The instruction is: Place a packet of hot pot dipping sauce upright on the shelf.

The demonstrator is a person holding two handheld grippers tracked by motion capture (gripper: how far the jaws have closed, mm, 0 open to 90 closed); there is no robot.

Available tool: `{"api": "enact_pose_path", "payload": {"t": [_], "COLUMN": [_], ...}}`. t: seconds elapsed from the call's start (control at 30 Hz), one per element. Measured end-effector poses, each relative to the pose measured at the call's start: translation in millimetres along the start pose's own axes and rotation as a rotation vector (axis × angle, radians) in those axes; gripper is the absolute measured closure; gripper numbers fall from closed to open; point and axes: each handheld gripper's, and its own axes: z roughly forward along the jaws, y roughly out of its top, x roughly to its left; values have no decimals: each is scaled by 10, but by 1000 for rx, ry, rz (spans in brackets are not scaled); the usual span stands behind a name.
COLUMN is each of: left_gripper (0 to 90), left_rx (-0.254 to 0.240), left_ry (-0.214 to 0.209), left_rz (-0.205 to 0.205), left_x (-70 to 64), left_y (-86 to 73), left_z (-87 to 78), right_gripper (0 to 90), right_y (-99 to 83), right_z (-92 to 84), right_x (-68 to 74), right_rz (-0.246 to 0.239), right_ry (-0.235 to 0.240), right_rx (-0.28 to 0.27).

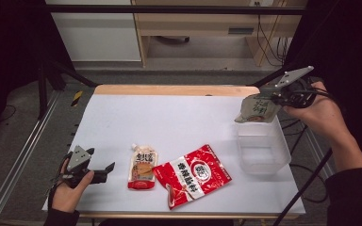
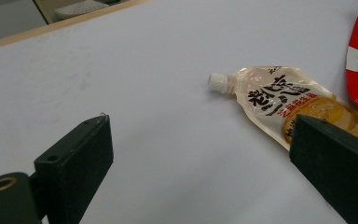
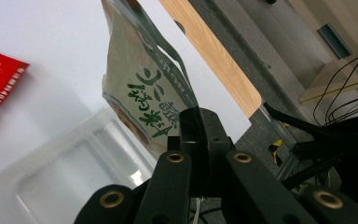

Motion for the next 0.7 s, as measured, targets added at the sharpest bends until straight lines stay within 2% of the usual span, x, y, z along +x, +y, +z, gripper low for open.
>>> {"api": "enact_pose_path", "payload": {"t": [0.3,0.7], "left_gripper": [62,62], "left_rx": [6,12], "left_ry": [0,-4], "left_rz": [7,19], "left_x": [-15,-28], "left_y": [-1,4], "left_z": [7,13], "right_gripper": [900,900], "right_y": [-52,-154], "right_z": [208,399], "right_x": [-143,-222], "right_rz": [11,28], "right_ry": [-12,0], "right_rx": [18,67]}}
